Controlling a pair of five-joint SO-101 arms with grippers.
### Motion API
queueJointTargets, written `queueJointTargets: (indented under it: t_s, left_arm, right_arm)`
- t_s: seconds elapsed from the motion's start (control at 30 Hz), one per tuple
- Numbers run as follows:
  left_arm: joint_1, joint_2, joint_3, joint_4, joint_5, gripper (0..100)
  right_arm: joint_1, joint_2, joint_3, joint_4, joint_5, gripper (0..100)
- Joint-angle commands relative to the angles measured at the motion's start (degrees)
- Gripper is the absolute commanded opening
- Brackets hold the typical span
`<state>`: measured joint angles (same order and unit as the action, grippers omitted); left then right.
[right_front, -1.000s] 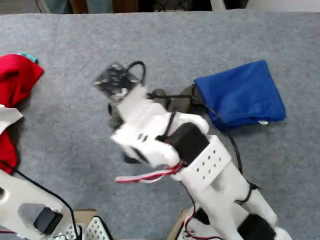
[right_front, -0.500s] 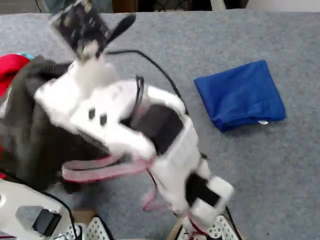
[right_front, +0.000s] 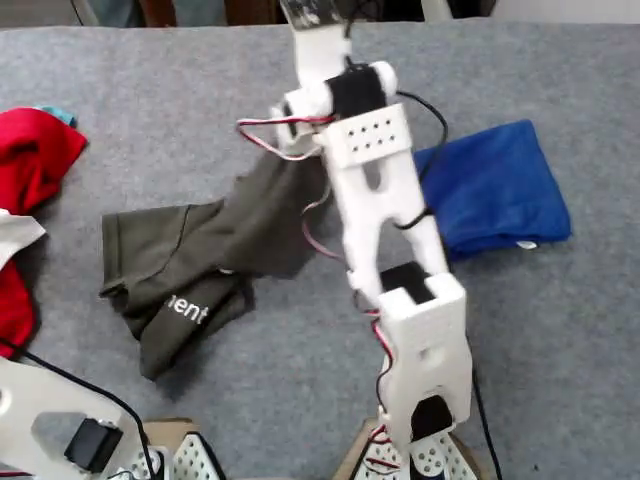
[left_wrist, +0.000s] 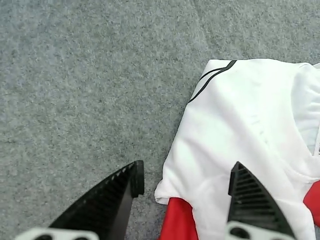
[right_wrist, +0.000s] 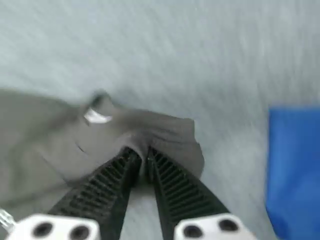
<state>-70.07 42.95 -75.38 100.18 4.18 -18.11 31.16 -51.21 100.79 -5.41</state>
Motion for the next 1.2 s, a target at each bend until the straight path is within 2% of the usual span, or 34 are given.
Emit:
queueJointTargets:
  t_s: [0.0, 0.23, 0.57, 0.63, 0.7, 0.8, 0.87, 1.07, 1.17]
  left_arm:
    - [0.0, -3.9, 0.0, 0.7, -1.8, 29]
    - [0.0, -3.9, 0.0, 0.7, -1.8, 29]
    - [0.1, -3.9, 0.0, 0.7, -1.8, 29]
    - [0.1, -3.9, 0.0, 0.7, -1.8, 29]
    - [0.2, -3.9, 0.0, 0.7, -2.2, 29]
    - [0.8, -3.4, 0.0, 0.7, -4.1, 29]
    - [1.1, -3.4, 0.0, 0.7, -4.9, 29]
    - [1.7, -3.8, 0.0, 0.7, -4.9, 29]
    - [1.9, -3.8, 0.0, 0.7, -4.8, 29]
  right_arm:
    - [4.7, -7.4, 16.0, 0.5, 4.8, 1.5]
    - [14.7, -21.1, 45.1, 0.4, 14.1, 1.5]
    - [31.4, -38.7, 72.7, 0.4, 32.3, 1.6]
    - [33.3, -42.3, 76.9, 0.4, 35.2, 5.1]
    - [34.8, -46.8, 79.7, 0.4, 38.8, 13.8]
    - [36.0, -53.8, 83.2, 0.4, 46.4, 26.0]
    - [36.1, -57.9, 84.3, 0.4, 48.6, 31.1]
    - [33.2, -64.6, 79.6, 0.4, 48.4, 32.2]
    - [27.1, -63.2, 75.1, 0.3, 42.3, 32.2]
